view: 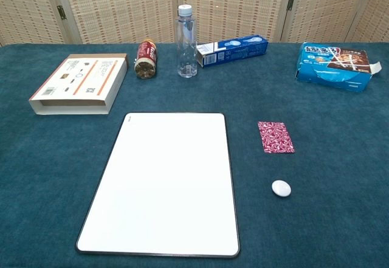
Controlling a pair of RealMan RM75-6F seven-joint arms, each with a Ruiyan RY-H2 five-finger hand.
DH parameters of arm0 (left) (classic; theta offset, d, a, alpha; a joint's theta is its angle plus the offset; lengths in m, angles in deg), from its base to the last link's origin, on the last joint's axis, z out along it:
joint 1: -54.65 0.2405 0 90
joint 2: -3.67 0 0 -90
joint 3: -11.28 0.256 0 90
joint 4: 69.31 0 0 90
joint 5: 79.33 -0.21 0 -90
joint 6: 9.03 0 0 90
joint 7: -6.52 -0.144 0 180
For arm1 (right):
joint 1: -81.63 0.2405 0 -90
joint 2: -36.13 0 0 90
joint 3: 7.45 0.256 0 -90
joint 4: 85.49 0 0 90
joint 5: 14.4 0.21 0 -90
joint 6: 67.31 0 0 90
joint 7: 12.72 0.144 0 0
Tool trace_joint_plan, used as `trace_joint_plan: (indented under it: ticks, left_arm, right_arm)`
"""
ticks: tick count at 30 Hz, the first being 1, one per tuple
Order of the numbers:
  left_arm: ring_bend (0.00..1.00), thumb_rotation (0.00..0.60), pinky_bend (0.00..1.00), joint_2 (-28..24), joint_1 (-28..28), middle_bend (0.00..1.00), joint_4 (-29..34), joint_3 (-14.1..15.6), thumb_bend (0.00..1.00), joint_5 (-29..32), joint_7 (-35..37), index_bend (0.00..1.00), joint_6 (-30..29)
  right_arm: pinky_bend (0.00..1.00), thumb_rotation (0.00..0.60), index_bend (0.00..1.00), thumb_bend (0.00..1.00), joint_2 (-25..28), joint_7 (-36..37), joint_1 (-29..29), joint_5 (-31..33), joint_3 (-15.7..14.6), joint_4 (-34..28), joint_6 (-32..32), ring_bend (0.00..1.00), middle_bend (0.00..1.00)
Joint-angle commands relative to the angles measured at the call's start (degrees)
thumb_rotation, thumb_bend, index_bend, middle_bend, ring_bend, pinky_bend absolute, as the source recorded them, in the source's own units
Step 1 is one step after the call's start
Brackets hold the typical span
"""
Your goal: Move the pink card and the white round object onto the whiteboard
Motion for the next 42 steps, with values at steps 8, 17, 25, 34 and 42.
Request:
trace_joint_plan:
  ticks: [8,17,25,34,42]
  left_arm:
    - [0.1,0.6,0.0,-0.07,0.42,0.09,-0.38,0.39,0.22,-0.43,0.86,0.21,-0.49]
    - [0.1,0.6,0.0,-0.54,0.8,0.09,-0.35,0.65,0.22,-0.94,1.7,0.21,-0.99]
    - [0.1,0.6,0.0,-0.54,1.02,0.09,-1.08,1.1,0.22,-1.08,2.91,0.21,-0.7]
    - [0.1,0.6,0.0,0.05,1.02,0.09,-2.67,1.31,0.22,-1.31,4.8,0.22,-0.35]
    - [0.1,0.6,0.0,0.29,1.19,0.09,-4.15,1.54,0.22,-1.54,6.83,0.22,-0.31]
  right_arm:
    - [0.0,0.6,0.1,0.33,0.02,-0.14,-0.72,0.02,-0.59,-0.15,0.65,0.04,0.08]
    - [0.0,0.6,0.1,0.33,-0.65,-1.15,-0.38,-0.38,-1.32,-0.38,-0.48,0.04,0.08]
    - [0.0,0.6,0.1,0.34,-1.61,-4.84,0.51,-0.44,-1.75,-1.98,-2.3,0.04,0.08]
    - [0.0,0.6,0.1,0.33,-3.28,-12.14,4.43,2.57,-0.74,-6.8,-9.11,0.04,0.08]
    - [0.0,0.6,0.1,0.33,-6.55,-17.96,11.94,10.22,3.15,-11.03,-19.27,0.01,0.06]
